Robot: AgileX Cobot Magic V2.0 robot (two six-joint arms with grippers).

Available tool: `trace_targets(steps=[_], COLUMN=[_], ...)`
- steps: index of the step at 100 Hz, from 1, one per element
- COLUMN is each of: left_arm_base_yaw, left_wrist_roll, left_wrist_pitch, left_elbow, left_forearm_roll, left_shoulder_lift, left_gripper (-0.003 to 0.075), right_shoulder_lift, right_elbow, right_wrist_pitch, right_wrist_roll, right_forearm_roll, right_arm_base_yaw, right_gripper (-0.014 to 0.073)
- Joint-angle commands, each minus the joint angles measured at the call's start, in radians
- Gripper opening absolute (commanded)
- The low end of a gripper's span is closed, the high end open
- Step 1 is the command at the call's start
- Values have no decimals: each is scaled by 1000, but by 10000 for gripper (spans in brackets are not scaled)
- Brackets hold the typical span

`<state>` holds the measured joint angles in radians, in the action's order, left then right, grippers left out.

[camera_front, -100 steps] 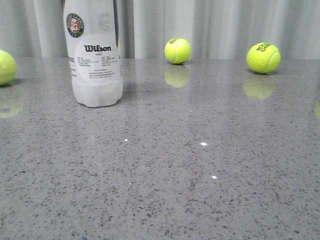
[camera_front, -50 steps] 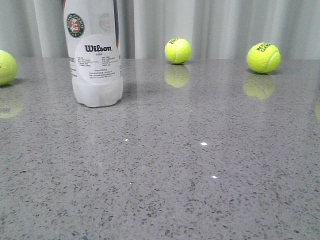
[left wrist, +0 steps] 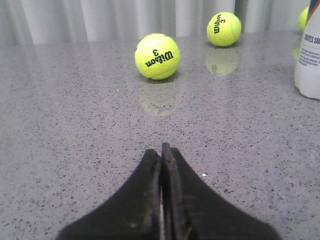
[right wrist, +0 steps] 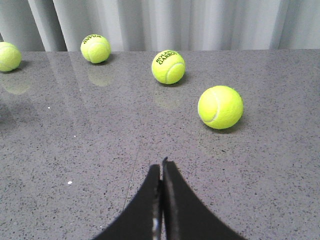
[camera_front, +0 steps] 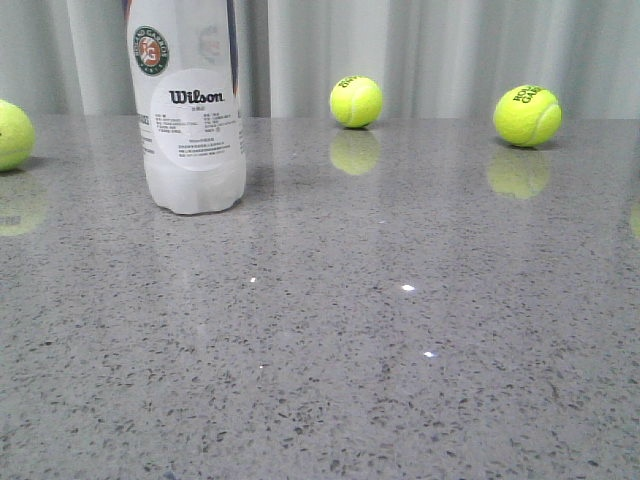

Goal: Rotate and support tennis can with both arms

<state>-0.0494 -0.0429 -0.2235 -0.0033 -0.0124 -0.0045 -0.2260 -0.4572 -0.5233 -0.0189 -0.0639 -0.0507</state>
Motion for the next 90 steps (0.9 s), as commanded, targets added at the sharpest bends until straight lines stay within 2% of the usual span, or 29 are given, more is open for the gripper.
trace_targets(steps=[1,19,26,46,58,63,78,90], left_arm_base_yaw=[2,2,2,2,2,2,2,2], left_wrist_roll=[8,8,8,8,8,8,8,8], left_wrist_pitch=[79,79,79,79,79,79,79,79], left_elbow=[48,48,48,48,48,48,48,48], left_forearm_roll=[1,1,1,1,1,1,1,1], left_shoulder_lift=[-40,-40,-40,-40,-40,-40,-40,-40], left_gripper=[-21,-21,-21,-21,-21,-21,-21,-21], right_shoulder_lift=[-10,8,39,197,261,257,260,260], right_elbow=[2,156,221,381,469,465,467,467], right_wrist_pitch=[131,422,479,506,603,574,577,576], right_wrist_roll=[4,5,5,-12,-99,-119,-100,-22], right_forearm_roll=[0,7,8,23,98,141,147,119], right_arm_base_yaw=[9,72,96,125,125,124,123,123], right_gripper=[-66,-66,-66,-66,-66,-66,-66,-66])
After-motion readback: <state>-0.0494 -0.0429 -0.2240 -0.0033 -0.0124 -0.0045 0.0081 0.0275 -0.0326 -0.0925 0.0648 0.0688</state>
